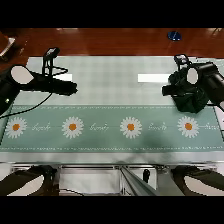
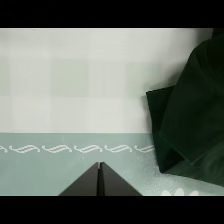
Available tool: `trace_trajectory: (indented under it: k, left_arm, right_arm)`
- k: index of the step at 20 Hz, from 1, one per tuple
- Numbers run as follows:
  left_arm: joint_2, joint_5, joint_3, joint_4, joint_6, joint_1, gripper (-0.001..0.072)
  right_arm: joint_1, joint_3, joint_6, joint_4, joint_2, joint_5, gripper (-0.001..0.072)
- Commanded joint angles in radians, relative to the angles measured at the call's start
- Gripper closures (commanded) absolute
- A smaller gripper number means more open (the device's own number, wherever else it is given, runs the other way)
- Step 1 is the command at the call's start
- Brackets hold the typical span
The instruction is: Fold the shirts.
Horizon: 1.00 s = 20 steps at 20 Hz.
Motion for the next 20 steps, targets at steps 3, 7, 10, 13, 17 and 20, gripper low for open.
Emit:
trace_trajectory:
  k: [3, 7, 10, 13, 17, 20]
  left_arm:
    - [0.000, 0.000, 0.000, 0.000, 0.000, 0.000, 0.0687]
    - [0.000, 0.000, 0.000, 0.000, 0.000, 0.000, 0.0687]
    - [0.000, 0.000, 0.000, 0.000, 0.000, 0.000, 0.0687]
    - [-0.001, 0.008, 0.000, -0.003, 0.000, 0.000, 0.0687]
    - [-0.001, 0.121, 0.000, -0.004, 0.000, 0.000, 0.0687]
    - [-0.001, 0.148, 0.000, -0.003, 0.000, 0.000, 0.0687]
  right_arm:
    - [0.001, 0.000, 0.000, 0.000, -0.001, 0.000, 0.0692]
    - [0.001, 0.000, 0.000, 0.000, -0.001, 0.000, 0.0692]
    - [0.001, 0.000, 0.002, 0.000, -0.001, 0.000, 0.0692]
    - [0.001, 0.000, 0.010, 0.016, -0.001, -0.010, 0.0692]
    - [0.001, 0.000, 0.010, 0.015, -0.001, -0.029, 0.0692]
    - [0.001, 0.000, 0.010, 0.011, -0.001, -0.063, 0.0692]
